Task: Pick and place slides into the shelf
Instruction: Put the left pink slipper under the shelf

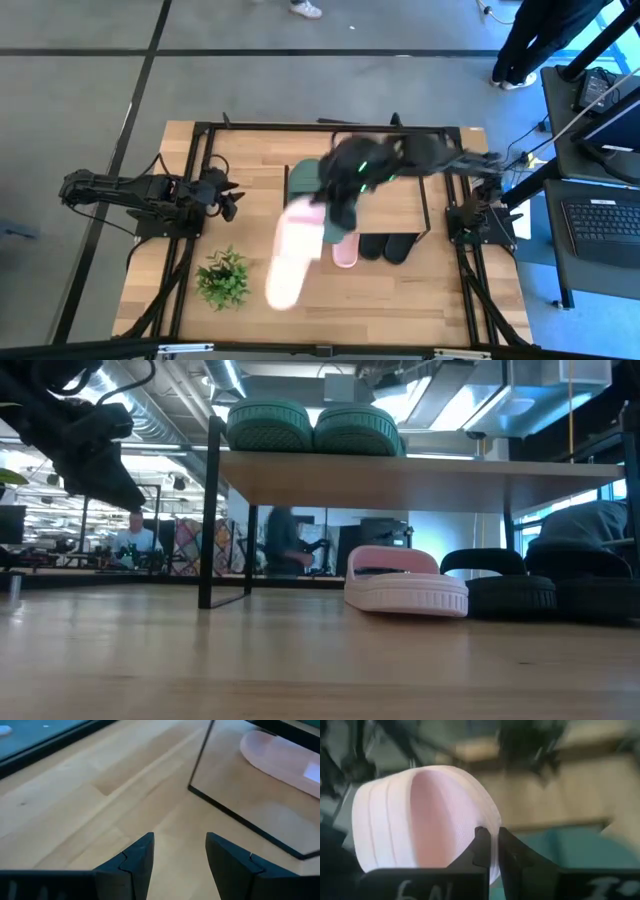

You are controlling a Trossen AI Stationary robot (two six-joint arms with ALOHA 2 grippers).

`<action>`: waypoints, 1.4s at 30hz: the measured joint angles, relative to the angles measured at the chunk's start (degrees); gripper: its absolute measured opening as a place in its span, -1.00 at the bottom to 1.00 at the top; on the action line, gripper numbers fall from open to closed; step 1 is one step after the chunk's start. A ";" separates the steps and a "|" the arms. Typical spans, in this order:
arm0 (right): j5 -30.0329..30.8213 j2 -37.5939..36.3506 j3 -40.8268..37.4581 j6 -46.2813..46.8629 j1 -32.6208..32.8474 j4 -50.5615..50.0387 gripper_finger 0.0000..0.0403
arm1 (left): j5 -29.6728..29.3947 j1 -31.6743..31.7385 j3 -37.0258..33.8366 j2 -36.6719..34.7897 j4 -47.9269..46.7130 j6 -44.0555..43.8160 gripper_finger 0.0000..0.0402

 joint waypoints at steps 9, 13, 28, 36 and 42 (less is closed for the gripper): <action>-2.05 9.95 -0.07 8.14 9.96 -7.29 -0.90 | 4.15 0.00 0.00 0.00 -0.01 0.32 -0.15; 0.74 13.80 -0.06 9.75 13.16 -7.21 -0.90 | 5.12 0.00 0.00 -0.01 -0.05 0.32 -0.15; 25.76 24.74 -0.03 16.08 19.09 -11.58 -0.90 | 5.42 0.00 0.00 -0.02 -0.18 0.30 -0.15; 29.02 29.45 0.01 16.63 19.56 -12.34 -0.90 | 5.42 0.00 0.00 -0.01 -0.42 0.30 -0.15; 31.01 31.66 0.01 14.61 19.73 -12.81 -0.76 | 5.42 0.00 0.00 0.00 -0.59 0.28 -0.15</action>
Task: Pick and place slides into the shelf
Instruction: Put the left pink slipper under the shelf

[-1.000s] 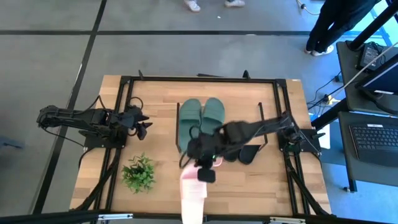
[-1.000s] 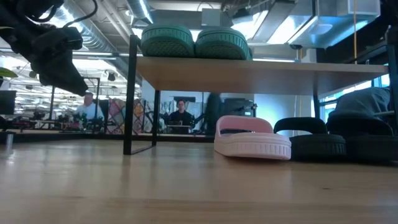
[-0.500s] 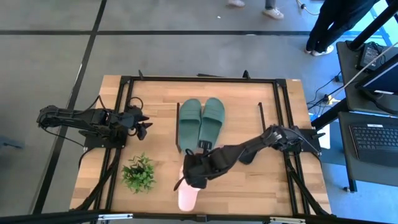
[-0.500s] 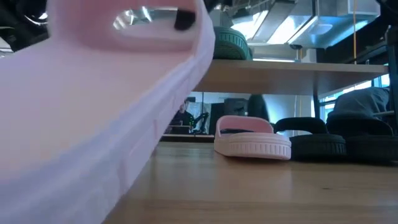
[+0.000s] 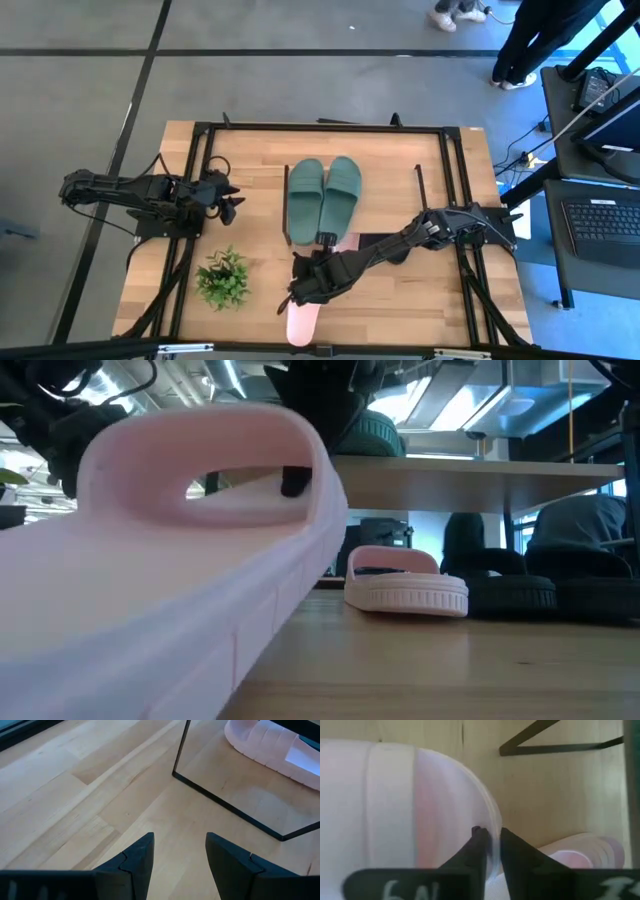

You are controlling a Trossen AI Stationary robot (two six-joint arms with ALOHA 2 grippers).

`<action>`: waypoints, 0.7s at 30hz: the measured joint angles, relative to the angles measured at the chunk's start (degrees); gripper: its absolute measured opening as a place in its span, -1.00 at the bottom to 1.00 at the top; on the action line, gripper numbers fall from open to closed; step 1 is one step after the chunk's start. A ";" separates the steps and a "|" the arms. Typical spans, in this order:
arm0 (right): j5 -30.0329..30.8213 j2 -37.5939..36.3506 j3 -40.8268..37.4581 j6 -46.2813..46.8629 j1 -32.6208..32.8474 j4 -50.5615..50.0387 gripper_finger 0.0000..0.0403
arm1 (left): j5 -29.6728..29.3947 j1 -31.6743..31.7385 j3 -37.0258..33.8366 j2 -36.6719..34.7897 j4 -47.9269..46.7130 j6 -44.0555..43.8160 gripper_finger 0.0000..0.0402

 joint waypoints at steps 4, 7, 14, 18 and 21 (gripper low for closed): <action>-0.14 0.19 0.02 0.93 0.00 0.02 -0.58 | 0.00 0.02 0.00 -0.01 -0.02 0.00 -0.15; -0.32 0.30 0.02 0.80 0.00 -0.02 -0.51 | 0.00 0.02 0.00 -0.02 -0.02 0.00 -0.15; -0.60 0.30 0.09 1.05 0.00 -0.14 -0.44 | 0.00 0.02 0.00 -0.02 0.01 0.00 -0.15; -0.86 -0.78 1.25 2.28 0.06 0.29 -0.43 | 1.57 -0.47 0.00 -0.02 1.82 1.35 -0.15; -2.48 -4.46 1.22 2.75 0.37 0.66 -0.43 | 7.11 -1.83 0.00 -0.15 8.12 3.54 -0.15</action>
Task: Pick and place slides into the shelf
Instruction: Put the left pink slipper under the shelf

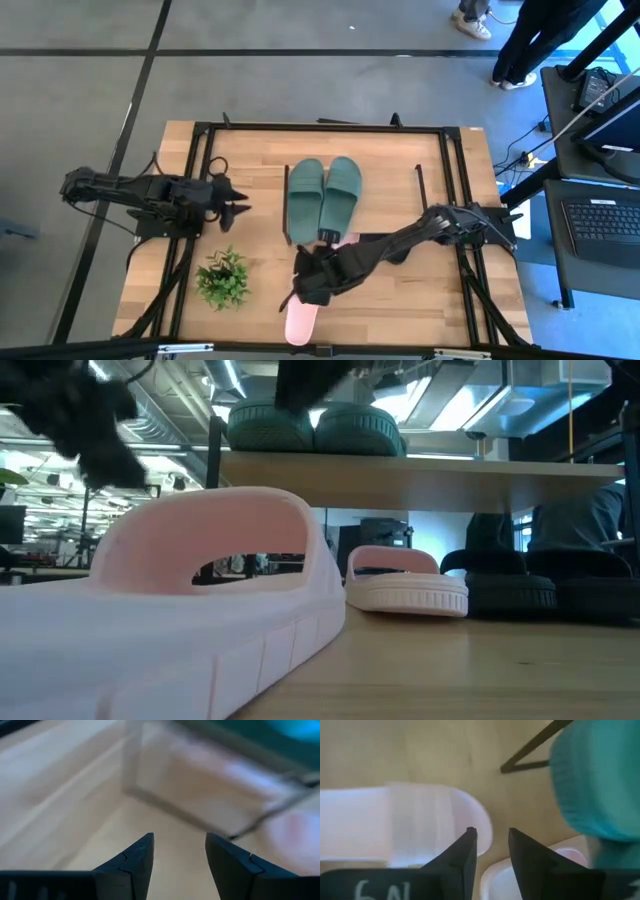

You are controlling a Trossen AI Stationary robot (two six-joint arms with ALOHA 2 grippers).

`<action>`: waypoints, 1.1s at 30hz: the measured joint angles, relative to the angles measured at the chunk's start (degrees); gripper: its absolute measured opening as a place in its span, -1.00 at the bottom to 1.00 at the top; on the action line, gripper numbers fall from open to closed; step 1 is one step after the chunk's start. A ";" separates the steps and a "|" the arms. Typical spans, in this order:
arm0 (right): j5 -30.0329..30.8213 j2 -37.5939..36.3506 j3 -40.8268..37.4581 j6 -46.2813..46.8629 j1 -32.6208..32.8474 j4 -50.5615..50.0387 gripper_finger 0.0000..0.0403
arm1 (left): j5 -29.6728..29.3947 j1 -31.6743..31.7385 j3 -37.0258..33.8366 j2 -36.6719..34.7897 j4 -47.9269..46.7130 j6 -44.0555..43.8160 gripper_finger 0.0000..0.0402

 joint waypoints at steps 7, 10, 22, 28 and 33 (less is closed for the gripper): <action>-0.64 -8.11 0.05 -0.32 3.40 1.38 -0.46 | 13.03 -7.68 0.00 0.04 29.88 10.91 -0.15; -0.29 -11.06 0.11 -1.68 5.44 1.29 -0.46 | 14.91 -12.60 0.03 0.86 41.58 14.78 -0.15; -8.81 -17.64 0.00 -1.99 13.26 -0.94 -0.46 | 2.16 -30.94 10.35 22.89 50.37 19.00 -0.15; -16.89 -18.49 0.00 -3.48 16.26 0.03 -0.46 | 0.13 -36.68 24.41 38.97 46.94 20.46 -0.15; -18.89 -18.47 -0.47 -6.15 18.77 2.51 -0.46 | 0.12 -41.12 36.33 50.58 40.37 15.31 -0.15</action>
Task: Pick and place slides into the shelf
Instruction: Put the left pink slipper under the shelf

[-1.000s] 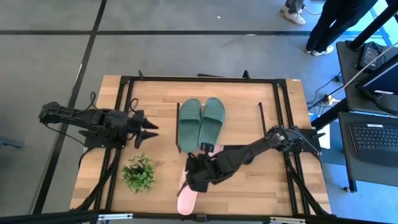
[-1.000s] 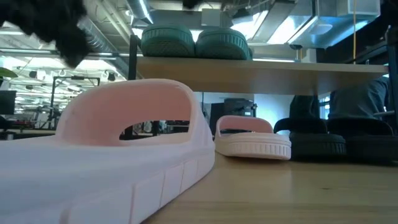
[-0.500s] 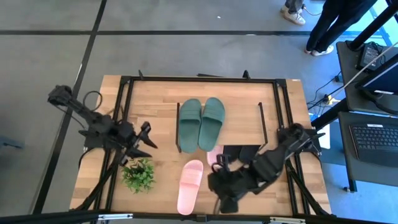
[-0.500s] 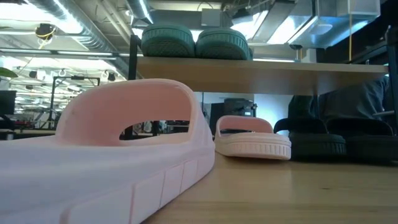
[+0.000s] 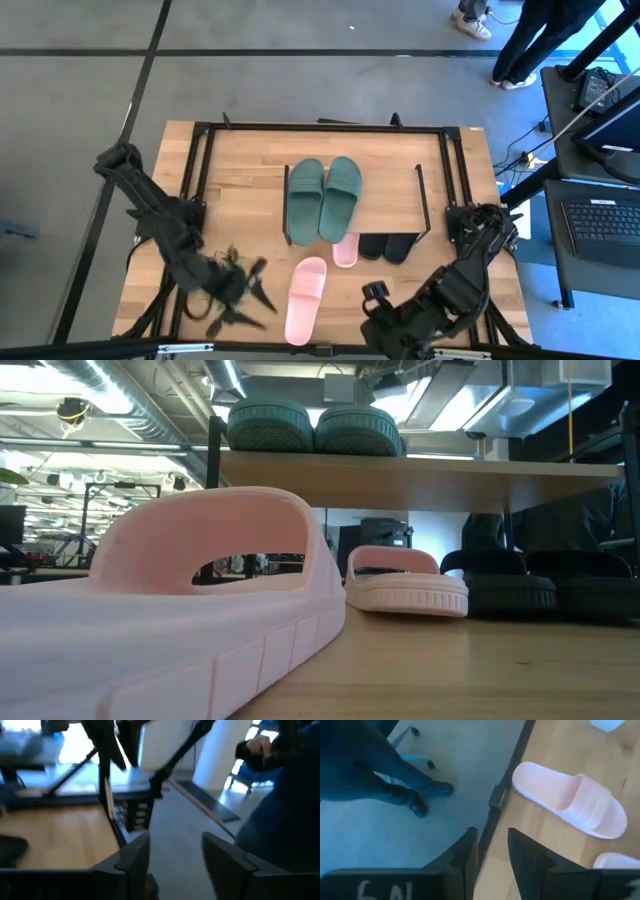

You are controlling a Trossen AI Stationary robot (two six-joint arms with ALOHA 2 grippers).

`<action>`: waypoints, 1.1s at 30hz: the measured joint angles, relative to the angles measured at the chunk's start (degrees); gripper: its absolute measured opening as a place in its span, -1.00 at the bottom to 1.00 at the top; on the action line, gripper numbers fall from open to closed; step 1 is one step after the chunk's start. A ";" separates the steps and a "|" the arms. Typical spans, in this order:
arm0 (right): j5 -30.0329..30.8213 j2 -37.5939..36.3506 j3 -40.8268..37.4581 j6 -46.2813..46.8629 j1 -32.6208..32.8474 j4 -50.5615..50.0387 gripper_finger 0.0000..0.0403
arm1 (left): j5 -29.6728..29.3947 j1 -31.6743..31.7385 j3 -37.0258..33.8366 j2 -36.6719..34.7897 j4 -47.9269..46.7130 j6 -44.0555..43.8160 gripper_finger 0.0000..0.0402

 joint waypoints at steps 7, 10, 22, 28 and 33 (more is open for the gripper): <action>0.23 -0.15 -0.07 -0.01 2.37 0.41 -0.46 | -3.13 -5.40 11.84 14.05 -10.26 -16.03 -0.15; 0.45 -0.15 -0.07 -0.20 2.28 0.61 -0.46 | -4.05 -5.93 15.64 20.50 -14.03 -19.12 -0.15; 0.50 -0.15 -0.05 -1.91 2.28 -0.61 -0.46 | -6.45 -4.63 26.16 39.76 -25.01 -21.86 -0.15; 0.48 -0.15 -0.05 -1.96 2.28 -0.65 -0.46 | -10.14 -3.21 28.92 44.50 -28.98 -21.81 -0.15; 0.50 -0.15 -0.05 -1.96 2.28 -1.04 -0.46 | -9.48 -2.98 31.29 46.51 -34.04 -20.42 -0.15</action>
